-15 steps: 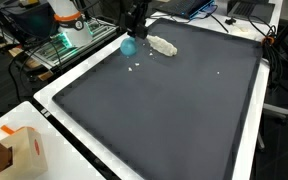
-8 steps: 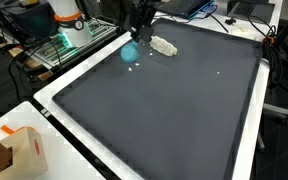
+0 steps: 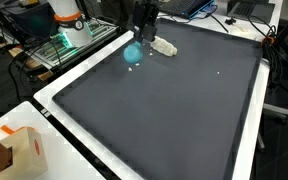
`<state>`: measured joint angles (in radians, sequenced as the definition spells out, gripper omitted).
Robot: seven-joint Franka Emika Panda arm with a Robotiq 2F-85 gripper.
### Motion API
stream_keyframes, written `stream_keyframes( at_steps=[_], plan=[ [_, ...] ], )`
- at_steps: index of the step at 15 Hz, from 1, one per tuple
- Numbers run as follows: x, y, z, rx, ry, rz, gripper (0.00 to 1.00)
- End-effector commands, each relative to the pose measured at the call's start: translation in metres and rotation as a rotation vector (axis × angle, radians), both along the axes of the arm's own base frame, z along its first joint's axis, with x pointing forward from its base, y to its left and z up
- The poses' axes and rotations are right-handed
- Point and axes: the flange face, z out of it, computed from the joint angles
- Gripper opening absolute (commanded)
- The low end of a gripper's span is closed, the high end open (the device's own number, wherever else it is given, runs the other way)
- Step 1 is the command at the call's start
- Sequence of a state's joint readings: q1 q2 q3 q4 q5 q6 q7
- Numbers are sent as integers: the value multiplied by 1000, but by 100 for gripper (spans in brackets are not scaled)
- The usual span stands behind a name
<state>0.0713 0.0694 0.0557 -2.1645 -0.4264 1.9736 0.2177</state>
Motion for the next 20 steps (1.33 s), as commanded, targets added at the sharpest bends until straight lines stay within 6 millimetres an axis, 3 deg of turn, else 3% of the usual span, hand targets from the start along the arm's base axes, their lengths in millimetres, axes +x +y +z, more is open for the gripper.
stream_keyframes(
  at_steps=[1, 2, 3, 12, 20],
  plan=[
    [0, 0, 1, 0, 1, 0, 50],
    [0, 0, 1, 0, 1, 0, 50],
    [1, 8, -2, -50, 7, -24, 25],
    [-5, 72, -20, -300, -26, -172, 25],
    [1, 112, -46, -442, -78, -267, 25]
  ],
)
